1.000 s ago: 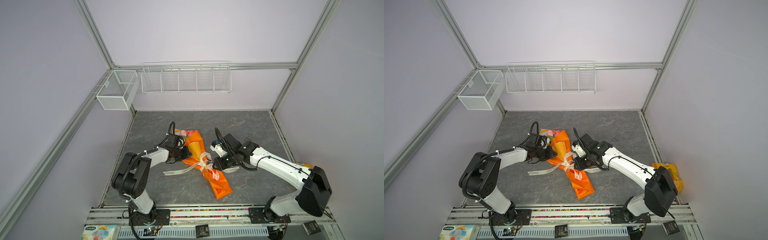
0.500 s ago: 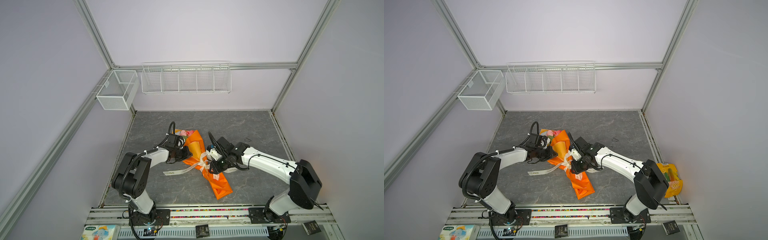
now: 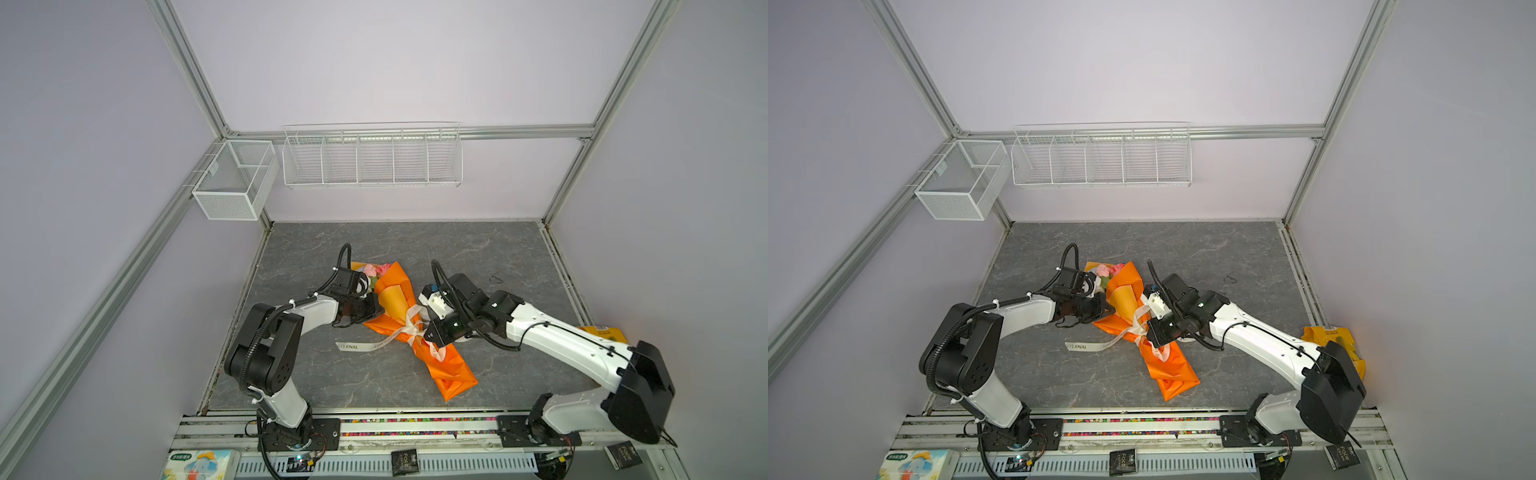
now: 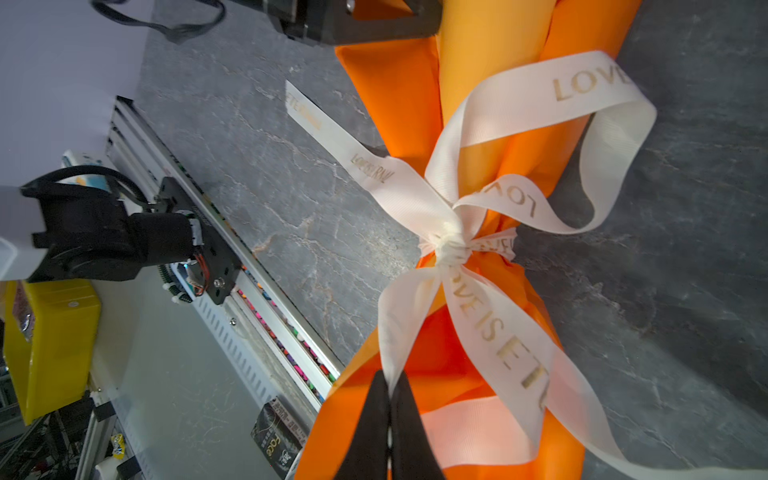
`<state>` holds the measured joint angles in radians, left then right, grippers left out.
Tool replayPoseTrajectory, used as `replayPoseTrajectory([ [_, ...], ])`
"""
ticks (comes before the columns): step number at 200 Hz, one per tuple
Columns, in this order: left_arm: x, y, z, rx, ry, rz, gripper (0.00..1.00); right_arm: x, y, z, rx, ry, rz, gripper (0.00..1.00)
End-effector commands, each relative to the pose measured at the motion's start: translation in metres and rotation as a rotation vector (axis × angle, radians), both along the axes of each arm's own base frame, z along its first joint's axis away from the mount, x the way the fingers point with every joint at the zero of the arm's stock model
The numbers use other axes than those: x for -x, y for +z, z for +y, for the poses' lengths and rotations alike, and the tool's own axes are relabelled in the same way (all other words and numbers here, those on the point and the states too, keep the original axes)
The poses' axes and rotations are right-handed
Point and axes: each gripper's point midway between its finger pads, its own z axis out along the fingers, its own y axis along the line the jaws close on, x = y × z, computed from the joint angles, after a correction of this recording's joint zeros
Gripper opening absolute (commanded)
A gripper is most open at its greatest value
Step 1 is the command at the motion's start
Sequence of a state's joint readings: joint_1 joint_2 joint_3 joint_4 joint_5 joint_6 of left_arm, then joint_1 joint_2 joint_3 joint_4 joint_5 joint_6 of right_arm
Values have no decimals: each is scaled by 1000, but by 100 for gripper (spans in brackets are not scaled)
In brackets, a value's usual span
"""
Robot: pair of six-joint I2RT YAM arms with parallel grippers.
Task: Tie the bouquet of fake flowers
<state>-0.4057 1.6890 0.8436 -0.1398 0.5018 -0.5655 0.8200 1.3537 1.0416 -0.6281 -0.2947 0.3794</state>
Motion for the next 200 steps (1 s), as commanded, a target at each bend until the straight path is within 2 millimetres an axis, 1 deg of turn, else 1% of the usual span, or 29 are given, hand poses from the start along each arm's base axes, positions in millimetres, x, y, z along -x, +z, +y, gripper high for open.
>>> replayPoseTrajectory([
  [1, 0, -14, 7, -40, 4, 5, 6, 7, 16, 9, -107, 10, 5, 7],
  [30, 1, -18, 5, -33, 2, 13, 5, 7, 20, 12, -141, 10, 1, 7],
  [51, -1, -11, 3, -19, 0, -7, 5, 7, 26, 19, -233, 1, 35, 7],
  [65, -3, -7, 4, -30, -2, -17, 5, 7, 33, 27, -327, 2, 61, 7],
  [75, -3, 0, 1, -17, -21, -25, 7, 5, 30, 27, -321, -7, 62, 7],
  [81, -3, 7, -1, -2, -26, -38, 11, 2, 22, 22, -269, -26, 62, 7],
  [90, -2, 22, -5, 17, -35, -60, 23, 0, 5, 13, -173, -51, 75, 7],
  [101, 1, 43, -5, 19, -39, -96, 28, -2, -10, 7, -103, -57, 90, 7],
  [110, 4, 55, 4, -12, 0, -106, 34, -3, -15, 6, -86, -64, 93, 7],
  [123, 10, 66, 17, -31, 79, -106, 47, -7, -17, 9, -94, -74, 91, 7],
  [129, 15, 68, 23, -34, 117, -99, 50, -8, -18, 11, -100, -76, 91, 7],
  [143, 28, 68, 33, -8, 196, -74, 53, -10, -20, 12, -97, -85, 95, 7],
  [168, 50, 56, 51, 50, 336, -48, 58, -13, -20, 15, -106, -90, 90, 7],
  [189, 56, 50, 52, 118, 381, -44, 60, -13, -19, 15, -107, -88, 88, 7],
  [200, 55, 49, 49, 141, 385, -42, 61, -12, -19, 15, -107, -87, 91, 7],
])
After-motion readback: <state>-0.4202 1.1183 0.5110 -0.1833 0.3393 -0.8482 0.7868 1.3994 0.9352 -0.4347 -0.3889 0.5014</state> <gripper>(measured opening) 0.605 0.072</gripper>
